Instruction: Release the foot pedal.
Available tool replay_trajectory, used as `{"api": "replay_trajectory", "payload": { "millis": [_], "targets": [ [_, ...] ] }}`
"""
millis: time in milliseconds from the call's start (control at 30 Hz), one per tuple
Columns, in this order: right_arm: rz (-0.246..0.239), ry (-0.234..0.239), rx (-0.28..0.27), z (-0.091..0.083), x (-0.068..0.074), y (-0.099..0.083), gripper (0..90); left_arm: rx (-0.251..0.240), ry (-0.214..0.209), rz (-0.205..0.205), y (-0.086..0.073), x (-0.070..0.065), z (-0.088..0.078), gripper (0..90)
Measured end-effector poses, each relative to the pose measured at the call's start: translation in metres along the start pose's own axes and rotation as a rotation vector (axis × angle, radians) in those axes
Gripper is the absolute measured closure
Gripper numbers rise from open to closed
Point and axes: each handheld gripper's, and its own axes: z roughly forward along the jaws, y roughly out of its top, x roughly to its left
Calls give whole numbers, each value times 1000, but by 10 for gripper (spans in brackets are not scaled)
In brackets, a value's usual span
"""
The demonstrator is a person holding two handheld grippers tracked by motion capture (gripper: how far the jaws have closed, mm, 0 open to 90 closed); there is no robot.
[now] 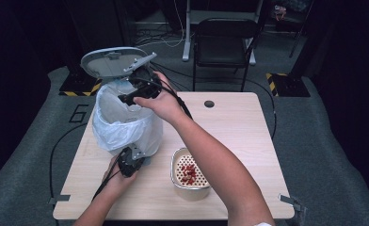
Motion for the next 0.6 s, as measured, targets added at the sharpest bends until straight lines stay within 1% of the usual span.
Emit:
{"api": "replay_trajectory", "payload": {
  "millis": [100,167,200,233,300,333,367,400,433,467,533,567,600],
  "targets": [
    [-5,-10,9,8,2,0,317,4,1,6,0,0,0,900],
    [6,-16,13,11,3,0,316,11,-1,11,0,1,-1,900],
    [4,-19,13,14,3,0,315,-5,13,6,0,0,1,900],
    [11,-23,15,16,3,0,313,9,0,8,0,1,0,900],
    [23,-35,13,22,3,0,303,-1,5,6,0,0,0,900],
    [37,-34,24,24,3,-1,286,2,2,8,0,0,0,900],
    [40,-41,28,27,3,-1,257,4,1,6,0,0,0,900],
    [34,-57,19,31,3,-2,216,-6,12,7,0,0,1,900],
    [52,-80,21,34,4,-3,108,-8,11,5,-1,0,1,900],
    [73,-96,20,37,6,-4,47,-14,13,-4,-1,0,1,900],
    [102,-109,11,40,7,-5,0,-11,11,-8,-1,0,1,900],
    [114,-113,15,39,8,-6,0,5,-5,-1,0,1,0,900],
    [112,-115,9,39,8,-6,0,-3,-4,-6,-1,1,0,900]
  ]
}}
